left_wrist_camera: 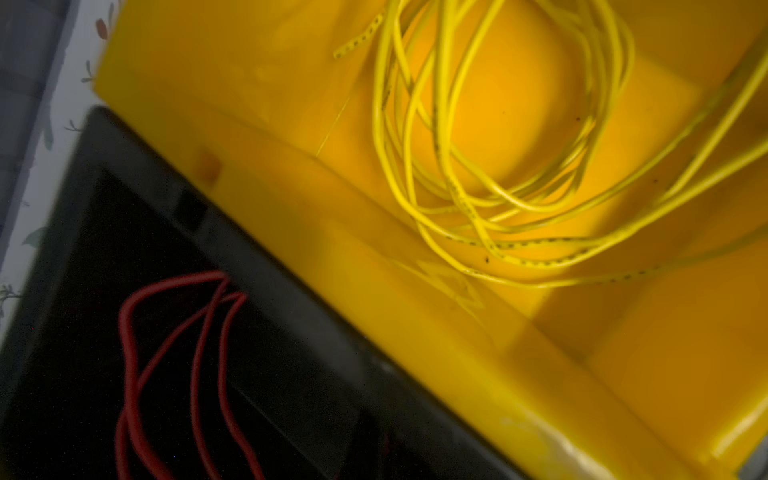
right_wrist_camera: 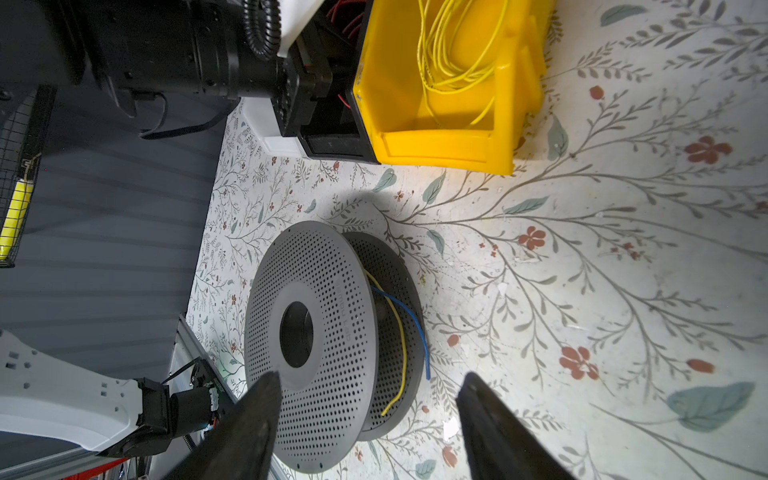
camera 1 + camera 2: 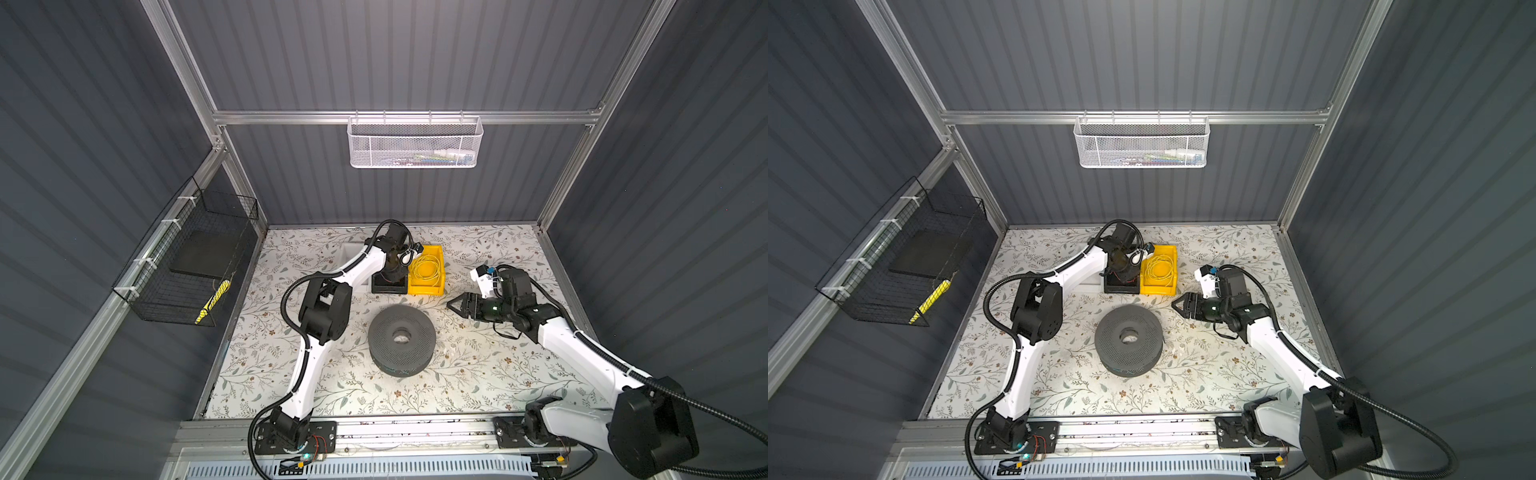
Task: Wrap the cables
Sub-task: 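Close the left gripper on the red wire and lift it, then raise the red wire with the left gripper while the right gripper approaches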
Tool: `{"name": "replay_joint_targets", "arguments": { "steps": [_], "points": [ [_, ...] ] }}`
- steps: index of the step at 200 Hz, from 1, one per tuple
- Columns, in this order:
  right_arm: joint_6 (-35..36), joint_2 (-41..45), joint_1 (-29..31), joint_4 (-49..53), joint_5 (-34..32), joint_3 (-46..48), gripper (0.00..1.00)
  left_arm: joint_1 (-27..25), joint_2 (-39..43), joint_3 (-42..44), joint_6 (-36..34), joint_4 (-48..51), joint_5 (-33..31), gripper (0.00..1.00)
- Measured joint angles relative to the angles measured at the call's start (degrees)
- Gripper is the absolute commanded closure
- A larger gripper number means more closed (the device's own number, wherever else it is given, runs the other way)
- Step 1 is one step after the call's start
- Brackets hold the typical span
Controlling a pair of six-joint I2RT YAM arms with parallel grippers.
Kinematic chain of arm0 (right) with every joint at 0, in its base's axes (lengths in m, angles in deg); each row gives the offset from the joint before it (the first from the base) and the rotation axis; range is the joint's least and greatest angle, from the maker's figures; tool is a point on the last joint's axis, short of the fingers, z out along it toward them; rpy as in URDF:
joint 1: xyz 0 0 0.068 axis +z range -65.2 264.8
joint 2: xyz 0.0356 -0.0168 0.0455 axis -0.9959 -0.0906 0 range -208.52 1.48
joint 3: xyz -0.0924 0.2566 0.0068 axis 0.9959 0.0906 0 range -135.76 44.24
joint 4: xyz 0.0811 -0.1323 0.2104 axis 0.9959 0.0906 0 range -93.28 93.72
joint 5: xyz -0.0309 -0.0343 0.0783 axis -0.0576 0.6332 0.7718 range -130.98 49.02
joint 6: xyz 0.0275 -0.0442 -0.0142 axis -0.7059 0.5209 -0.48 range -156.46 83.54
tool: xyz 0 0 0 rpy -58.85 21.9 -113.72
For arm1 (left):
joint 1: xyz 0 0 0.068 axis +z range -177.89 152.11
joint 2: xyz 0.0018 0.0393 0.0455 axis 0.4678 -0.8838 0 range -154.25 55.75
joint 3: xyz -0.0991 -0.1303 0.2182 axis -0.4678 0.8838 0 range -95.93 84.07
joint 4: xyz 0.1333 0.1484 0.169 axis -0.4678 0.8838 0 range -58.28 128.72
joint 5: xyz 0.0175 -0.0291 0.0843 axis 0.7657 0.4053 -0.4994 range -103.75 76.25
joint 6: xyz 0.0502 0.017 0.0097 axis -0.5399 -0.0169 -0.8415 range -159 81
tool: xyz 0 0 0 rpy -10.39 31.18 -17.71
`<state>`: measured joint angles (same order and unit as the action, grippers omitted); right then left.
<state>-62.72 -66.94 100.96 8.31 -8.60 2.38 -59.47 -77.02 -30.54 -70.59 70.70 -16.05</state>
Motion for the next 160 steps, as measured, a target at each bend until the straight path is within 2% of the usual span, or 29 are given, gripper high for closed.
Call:
{"name": "replay_joint_targets", "arguments": {
  "steps": [59, 99, 128, 160],
  "points": [
    [-0.35, 0.5, 0.0, -0.48, -0.24, 0.33, 0.3, 0.0, 7.56, -1.64, 4.48, 1.88, -0.57, 1.0],
    [-0.28, 0.68, 0.0, 0.13, -0.26, -0.22, 0.3, 0.0, 12.0, -4.15, 10.62, 4.07, 0.37, 1.0],
    [0.72, 2.49, 0.0, 2.19, -0.63, -3.08, 0.3, 0.0, 17.53, -3.43, 21.75, 3.91, 6.49, 1.0],
    [2.43, 7.3, 0.0, 4.76, -0.72, -8.66, 0.37, 0.0, 30.42, 7.43, 41.29, -5.79, 17.77, 1.0]
  ]
}}
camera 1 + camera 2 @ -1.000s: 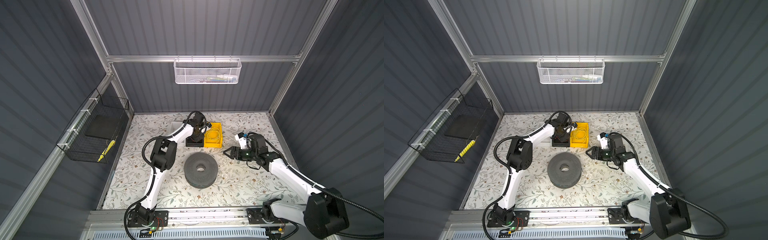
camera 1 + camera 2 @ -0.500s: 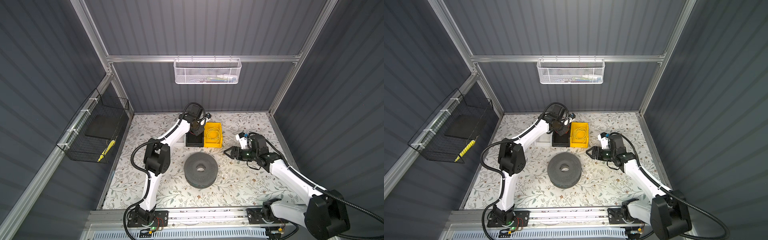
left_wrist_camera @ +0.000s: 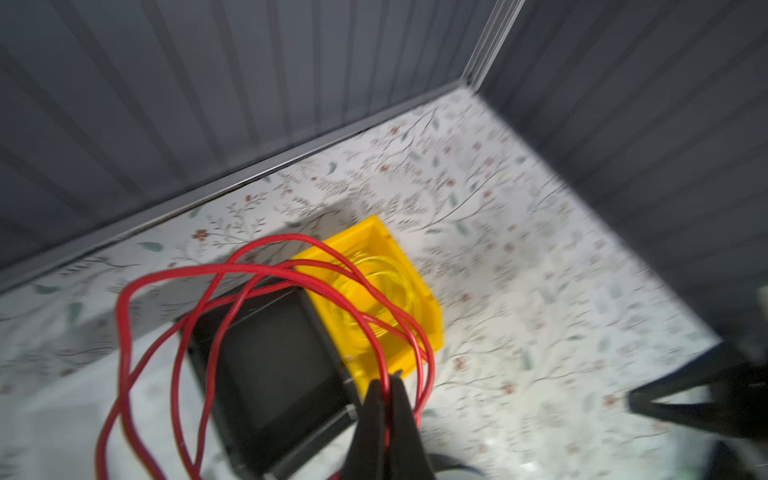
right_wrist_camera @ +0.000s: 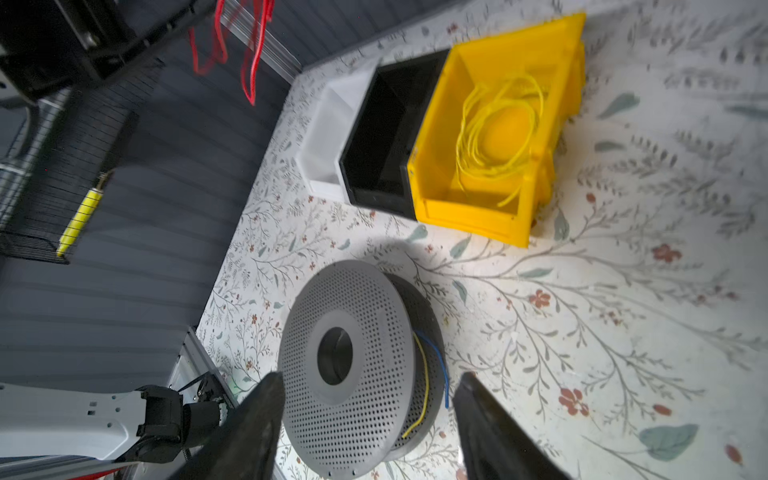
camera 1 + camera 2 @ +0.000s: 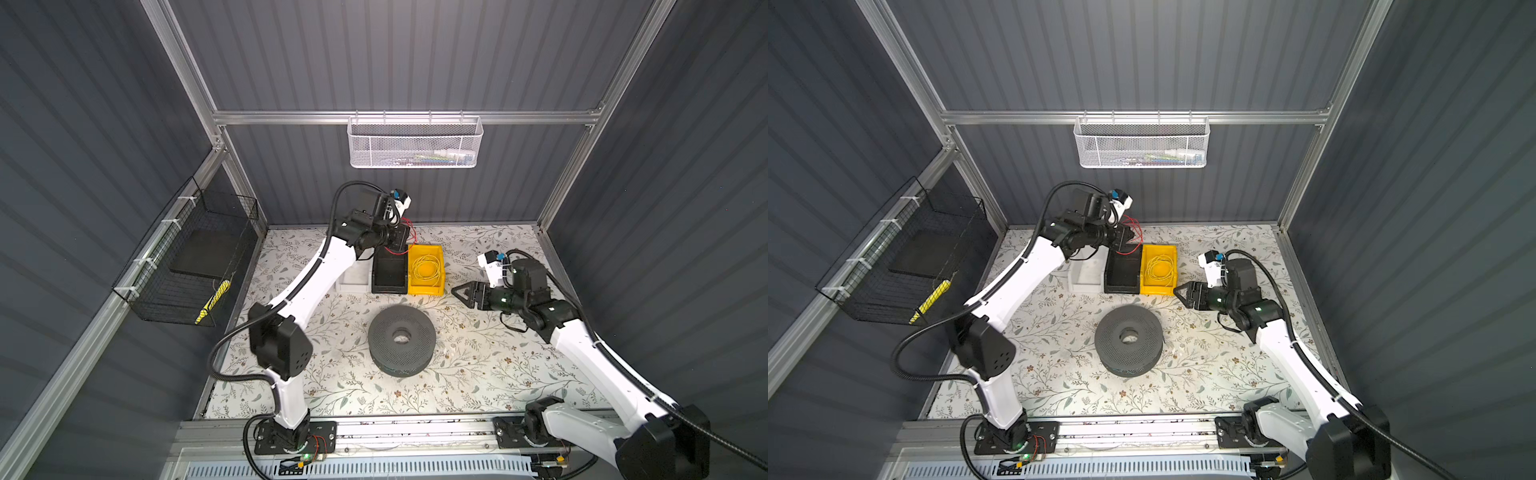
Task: Wrap the cables
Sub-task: 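Raise the red wire with the left gripper while the right gripper approaches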
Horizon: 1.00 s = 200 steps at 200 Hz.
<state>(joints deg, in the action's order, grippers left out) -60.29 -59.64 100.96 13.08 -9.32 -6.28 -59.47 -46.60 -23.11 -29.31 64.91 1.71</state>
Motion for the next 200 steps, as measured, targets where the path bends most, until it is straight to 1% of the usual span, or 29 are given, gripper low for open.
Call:
{"name": "replay_joint_targets", "arguments": {
  "steps": [17, 34, 56, 75, 106, 133, 165, 200],
  "points": [
    [0.63, 3.67, 0.0, 0.39, 0.87, -2.43, 0.37, 0.0, 5.95, 6.12, 11.74, -7.45, 5.95, 1.0],
    [0.94, 7.41, 0.11, 0.44, 2.51, -3.67, 0.37, 0.0, 9.55, 12.33, 23.69, -17.16, 12.04, 1.0],
    [0.85, 11.15, 1.29, -0.37, 5.44, -4.33, 0.37, -0.09, 10.54, 20.39, 37.86, -30.53, 18.18, 1.0],
    [0.2, 12.72, 3.26, -2.49, 7.96, -4.37, 0.33, -0.74, 9.88, 24.79, 45.27, -36.3, 20.68, 1.0],
    [-0.15, 12.74, 6.78, -5.03, 8.52, -4.39, 0.32, -1.05, 9.81, 26.47, 52.37, -43.74, 22.71, 1.0],
    [0.35, 10.86, 7.32, -5.68, 6.43, -4.39, 0.32, -1.25, 9.86, 26.6, 56.04, -48.81, 24.33, 1.0],
    [1.46, 7.63, 7.52, -6.97, 4.48, -4.39, 0.33, -1.84, 9.86, 26.6, 57.02, -49.92, 25.83, 1.0],
    [2.86, 3.39, 7.52, -8.55, 1.49, -6.29, 0.38, -2.45, 9.86, 26.62, 57.0, -49.88, 27.69, 1.0]
  ]
}}
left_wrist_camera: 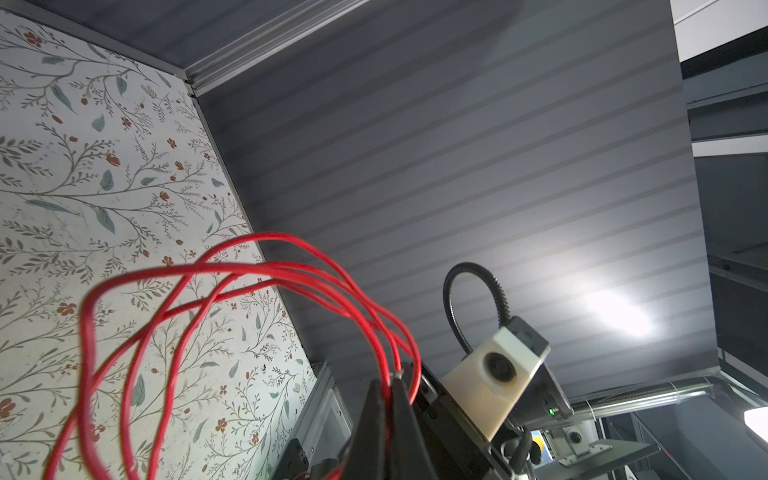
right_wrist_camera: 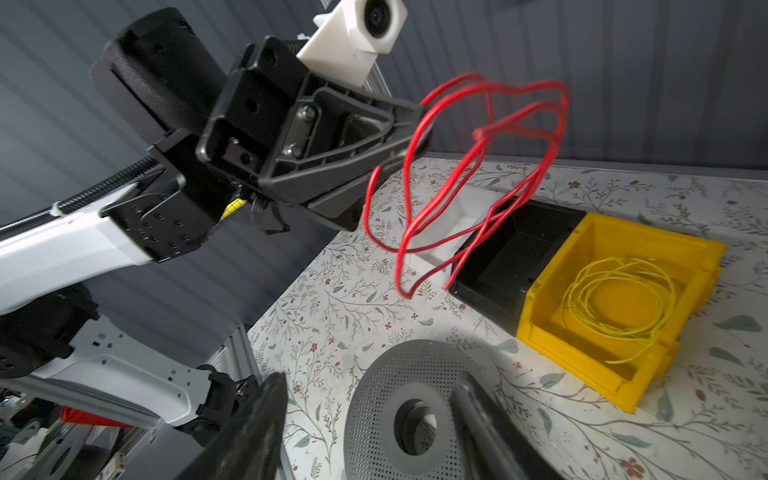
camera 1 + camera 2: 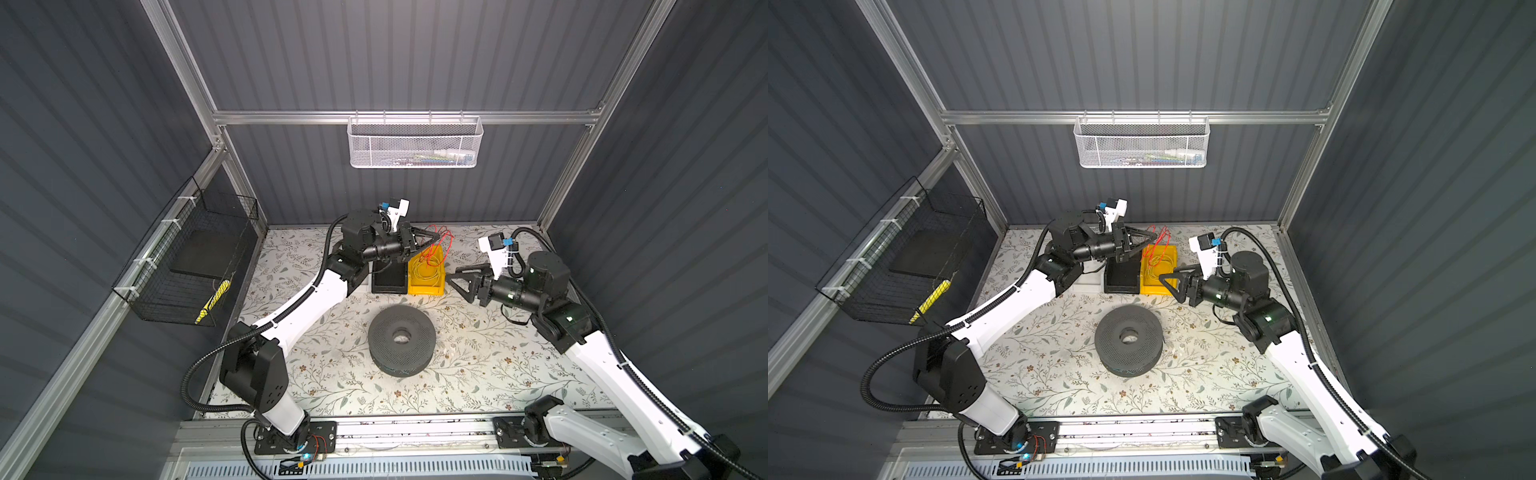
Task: Wrap the cables
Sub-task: 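Raise the red wire with the left gripper while the right gripper approaches, then grasp a strand of the red wire with the right gripper near the left gripper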
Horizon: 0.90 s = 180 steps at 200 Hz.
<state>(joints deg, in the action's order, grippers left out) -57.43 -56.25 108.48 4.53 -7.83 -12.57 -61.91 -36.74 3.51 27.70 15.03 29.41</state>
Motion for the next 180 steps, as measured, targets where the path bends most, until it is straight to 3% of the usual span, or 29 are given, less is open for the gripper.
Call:
{"name": "replay_joint_targets", "arguments": {
  "steps": [59, 112, 141, 180],
  "points": [
    [1.62, -5.25, 0.0, -3.45, -1.99, -3.15, 0.61, -0.17, 0.02, 0.0, -0.63, 1.97, 1.55, 1.0],
    [3.15, -3.19, -0.09, -3.15, -5.38, -2.38, 0.93, -0.2, 0.02, -1.27, -1.62, 3.85, 3.39, 1.0],
    [3.17, -1.79, -1.16, -2.75, -6.36, -2.29, 1.0, -0.2, 0.5, -3.43, -4.9, 9.46, 4.13, 1.0],
    [2.71, -1.49, -5.33, -1.42, -6.8, -2.1, 1.0, -0.17, 3.1, -5.77, -10.16, 16.68, 4.26, 1.0]
  ]
}}
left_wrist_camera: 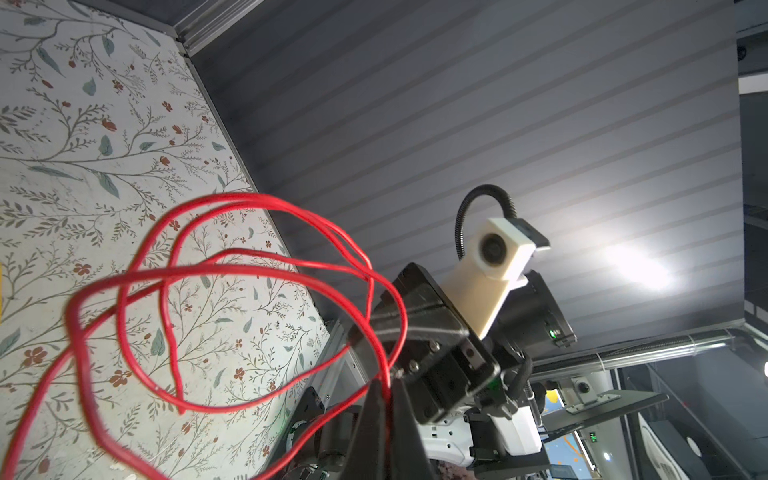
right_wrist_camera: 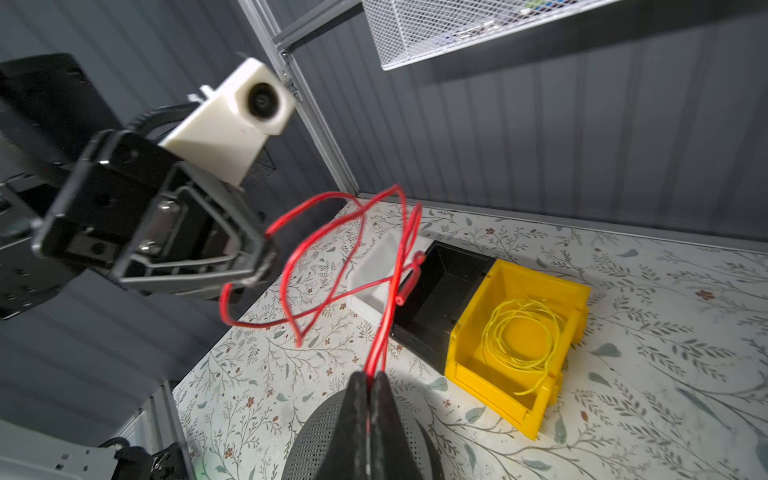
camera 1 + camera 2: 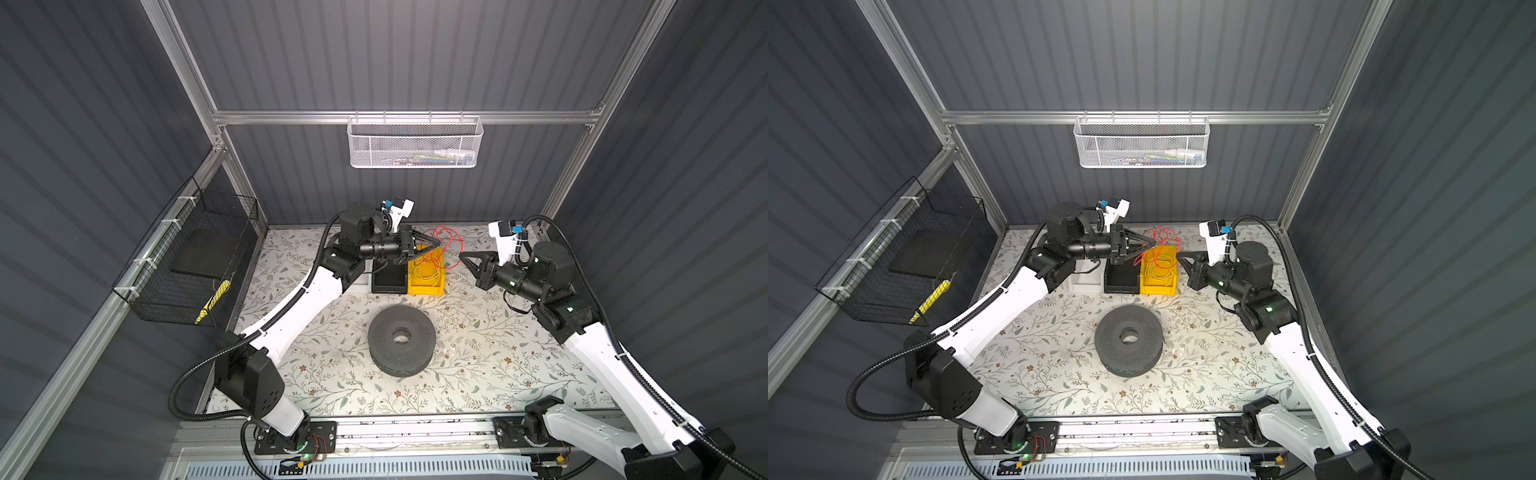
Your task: Wrap the cables
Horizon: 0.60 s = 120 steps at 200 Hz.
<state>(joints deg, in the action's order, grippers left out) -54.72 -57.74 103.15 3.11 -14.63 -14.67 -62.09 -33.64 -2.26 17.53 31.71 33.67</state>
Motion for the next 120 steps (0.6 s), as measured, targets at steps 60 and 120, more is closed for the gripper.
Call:
{"name": "replay_joint_targets", "arguments": {
  "steps": [60, 120],
  "points": [
    [-5.51, 1.25, -15.26, 1.7, 2.36, 4.76, 1.0, 0.35, 3.21, 0.0, -5.7, 2.8, -2.67, 1.0],
    [-7.8, 4.87, -23.04, 6.25, 1.77, 6.73, 1.0, 7.26, 12.57, 2.6, -9.25, 5.38, -11.1, 1.0]
  ]
}}
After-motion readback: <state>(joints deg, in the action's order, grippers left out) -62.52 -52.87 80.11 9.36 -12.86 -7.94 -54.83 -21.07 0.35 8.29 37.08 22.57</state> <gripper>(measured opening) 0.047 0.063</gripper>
